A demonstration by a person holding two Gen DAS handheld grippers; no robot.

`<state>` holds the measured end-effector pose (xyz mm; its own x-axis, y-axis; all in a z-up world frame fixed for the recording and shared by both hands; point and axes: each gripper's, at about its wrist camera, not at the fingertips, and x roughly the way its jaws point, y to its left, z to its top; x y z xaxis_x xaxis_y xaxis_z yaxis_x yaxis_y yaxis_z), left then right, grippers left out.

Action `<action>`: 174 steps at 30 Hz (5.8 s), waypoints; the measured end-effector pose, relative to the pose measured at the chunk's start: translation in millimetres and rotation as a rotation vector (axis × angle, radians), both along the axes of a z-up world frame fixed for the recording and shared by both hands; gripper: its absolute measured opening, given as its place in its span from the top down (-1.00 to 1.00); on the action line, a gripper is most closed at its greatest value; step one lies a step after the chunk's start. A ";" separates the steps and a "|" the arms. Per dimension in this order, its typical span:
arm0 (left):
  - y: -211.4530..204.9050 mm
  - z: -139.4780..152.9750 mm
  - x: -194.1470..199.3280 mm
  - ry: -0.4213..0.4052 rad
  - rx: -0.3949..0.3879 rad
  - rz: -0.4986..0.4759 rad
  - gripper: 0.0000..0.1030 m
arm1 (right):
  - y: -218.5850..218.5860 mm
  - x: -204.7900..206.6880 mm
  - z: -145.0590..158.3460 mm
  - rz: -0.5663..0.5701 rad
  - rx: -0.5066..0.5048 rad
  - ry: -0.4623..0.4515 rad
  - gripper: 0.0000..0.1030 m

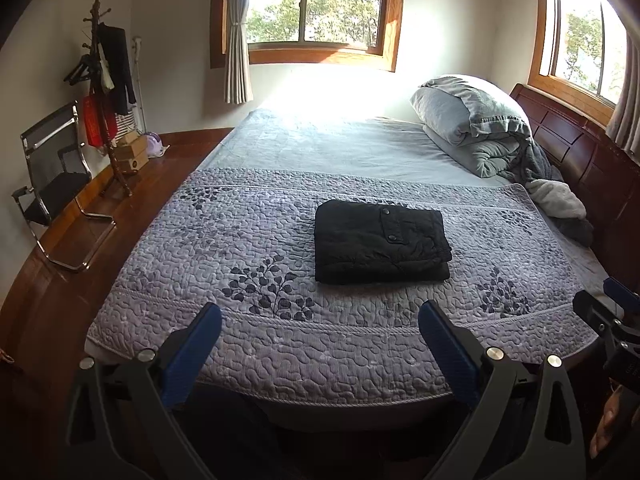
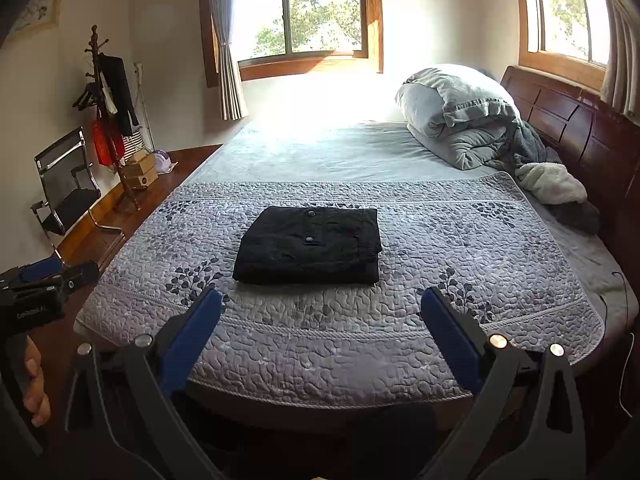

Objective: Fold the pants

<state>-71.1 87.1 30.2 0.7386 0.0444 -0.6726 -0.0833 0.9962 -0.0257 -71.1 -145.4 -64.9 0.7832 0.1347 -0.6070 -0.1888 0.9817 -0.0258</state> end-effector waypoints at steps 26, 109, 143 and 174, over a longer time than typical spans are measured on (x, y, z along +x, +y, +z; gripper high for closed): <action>-1.4 7.2 -2.4 -0.051 0.047 0.002 -0.93 | -5.0 3.5 -2.9 -0.022 0.003 -0.004 -0.94; 6.2 11.3 -5.5 -0.067 0.070 0.023 -0.93 | 0.8 6.5 -6.5 -0.031 -0.022 -0.006 -0.94; 2.5 9.0 -2.3 -0.027 0.063 -0.017 -0.93 | 1.0 8.3 -3.2 -0.062 -0.053 -0.024 -0.94; 9.7 10.6 -2.9 -0.029 0.091 0.069 -0.93 | 7.8 14.1 -3.8 -0.046 -0.064 -0.019 -0.94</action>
<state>-74.0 96.8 40.8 0.7504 0.1560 -0.6423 -0.1527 0.9864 0.0611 -57.1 -137.6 -68.7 0.7993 0.0594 -0.5979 -0.1420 0.9856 -0.0920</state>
